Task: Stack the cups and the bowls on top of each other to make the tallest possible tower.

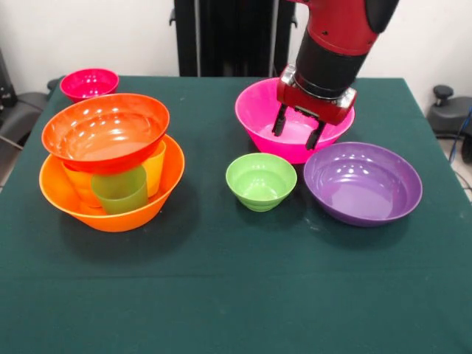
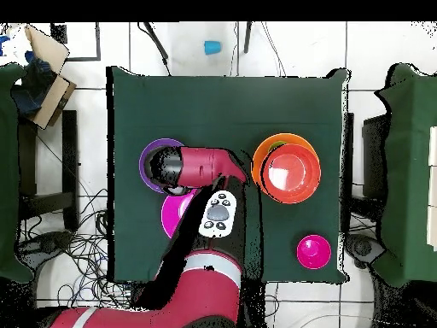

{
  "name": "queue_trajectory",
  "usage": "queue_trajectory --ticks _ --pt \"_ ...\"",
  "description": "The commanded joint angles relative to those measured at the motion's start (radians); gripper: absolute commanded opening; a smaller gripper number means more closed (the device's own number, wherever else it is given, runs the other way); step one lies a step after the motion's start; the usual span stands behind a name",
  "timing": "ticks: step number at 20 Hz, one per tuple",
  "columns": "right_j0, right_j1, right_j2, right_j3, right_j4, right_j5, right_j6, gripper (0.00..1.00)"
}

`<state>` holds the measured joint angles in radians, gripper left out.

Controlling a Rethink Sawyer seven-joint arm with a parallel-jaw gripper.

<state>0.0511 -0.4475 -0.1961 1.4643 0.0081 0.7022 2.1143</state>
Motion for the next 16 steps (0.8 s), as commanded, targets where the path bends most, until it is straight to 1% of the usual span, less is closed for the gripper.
queue_trajectory --ticks 1,2,4,7,12,16 --pt "-0.007 -0.056 0.041 0.104 -0.002 -0.058 0.112 1.00" --pt "0.002 -0.056 0.037 0.116 -0.005 -0.056 0.117 1.00" --pt "0.023 -0.050 0.052 0.189 -0.001 -0.132 0.151 1.00" --pt "0.042 -0.043 0.067 0.240 -0.004 -0.180 0.158 1.00" --pt "0.032 -0.066 0.119 0.310 0.011 -0.187 0.109 1.00" --pt "0.010 -0.085 0.180 0.383 0.028 -0.244 0.092 1.00"
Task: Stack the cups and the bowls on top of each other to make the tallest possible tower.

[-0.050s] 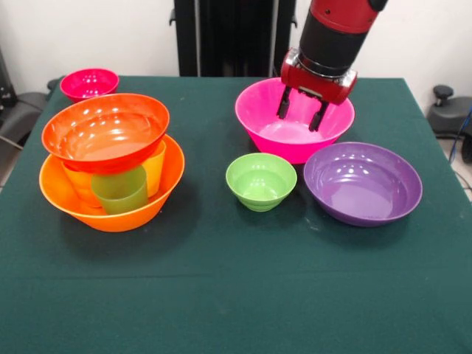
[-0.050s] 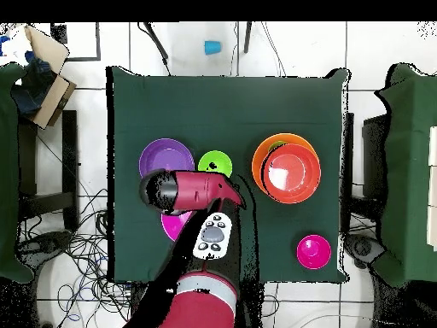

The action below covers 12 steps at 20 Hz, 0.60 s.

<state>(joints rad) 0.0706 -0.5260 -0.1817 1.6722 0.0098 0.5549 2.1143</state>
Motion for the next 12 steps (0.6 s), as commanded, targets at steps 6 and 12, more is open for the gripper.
queue_trajectory --ticks 6,12 --pt "-0.020 -0.005 0.212 0.221 0.020 -0.157 0.088 1.00" --pt "-0.057 -0.013 0.251 0.252 0.000 -0.186 0.054 1.00"
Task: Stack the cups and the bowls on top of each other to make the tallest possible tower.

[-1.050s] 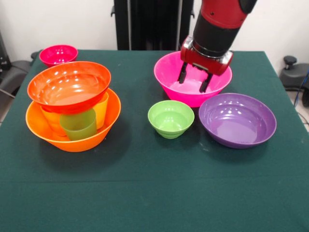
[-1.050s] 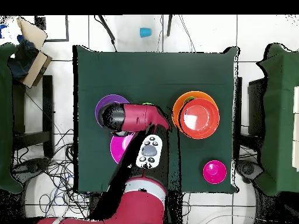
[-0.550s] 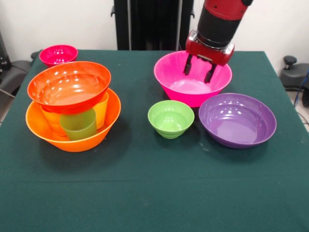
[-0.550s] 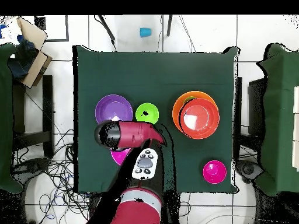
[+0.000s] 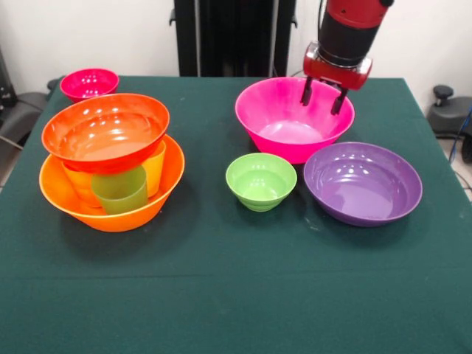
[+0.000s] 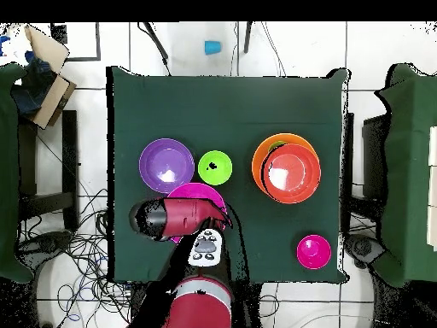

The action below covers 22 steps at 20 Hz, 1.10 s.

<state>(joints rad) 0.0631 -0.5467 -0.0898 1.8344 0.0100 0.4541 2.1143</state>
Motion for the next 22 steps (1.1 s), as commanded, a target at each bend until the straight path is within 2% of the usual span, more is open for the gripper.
queue_trajectory --ticks 1,4,7,10,18,22 --pt "-0.051 -0.004 0.163 0.089 -0.004 -0.079 0.047 1.00" --pt "-0.032 -0.041 0.147 0.077 -0.009 -0.033 0.049 1.00" --pt "0.013 -0.108 0.095 0.044 -0.022 0.075 0.052 1.00" --pt "0.022 -0.145 0.079 0.031 -0.024 0.135 0.044 1.00" --pt "0.039 -0.112 0.078 0.002 -0.028 0.087 0.069 1.00" --pt "0.073 -0.078 0.050 -0.027 -0.029 0.062 0.103 1.00"
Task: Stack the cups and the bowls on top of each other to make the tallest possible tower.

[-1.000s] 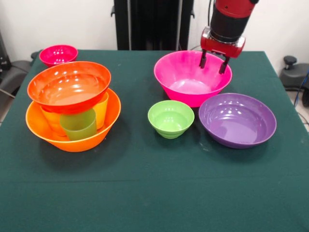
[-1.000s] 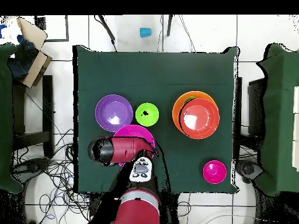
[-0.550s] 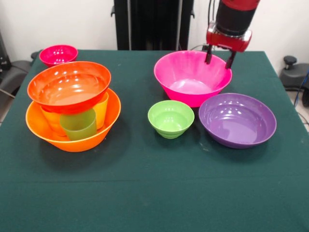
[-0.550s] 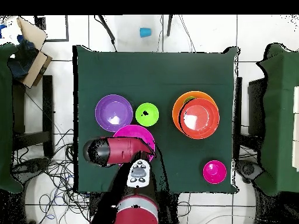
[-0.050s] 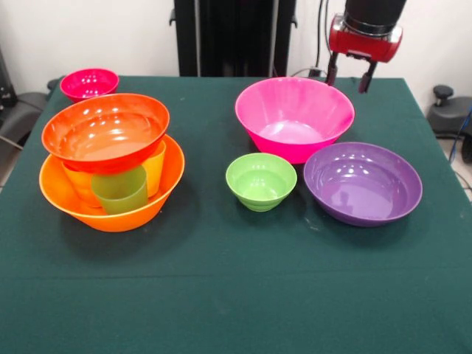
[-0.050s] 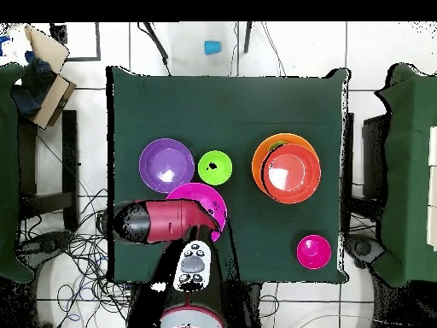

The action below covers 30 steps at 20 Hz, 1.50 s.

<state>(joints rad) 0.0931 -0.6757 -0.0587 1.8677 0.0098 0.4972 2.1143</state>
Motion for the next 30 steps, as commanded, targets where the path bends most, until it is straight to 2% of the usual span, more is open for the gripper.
queue_trajectory --ticks 1,4,8,13,16,24,30 --pt "0.051 0.065 0.011 -0.067 -0.031 0.005 0.111 1.00" --pt "0.059 0.114 0.008 -0.084 -0.027 -0.051 0.121 1.00" --pt "0.063 0.134 0.007 -0.099 -0.026 -0.067 0.112 1.00" --pt "0.101 0.171 -0.034 -0.155 -0.028 -0.052 0.129 1.00" --pt "0.096 0.190 -0.031 -0.175 -0.018 -0.050 0.119 1.00" --pt "0.138 0.237 -0.079 -0.234 -0.014 -0.027 0.130 1.00" --pt "0.171 0.270 -0.136 -0.268 -0.024 -0.020 0.134 1.00"
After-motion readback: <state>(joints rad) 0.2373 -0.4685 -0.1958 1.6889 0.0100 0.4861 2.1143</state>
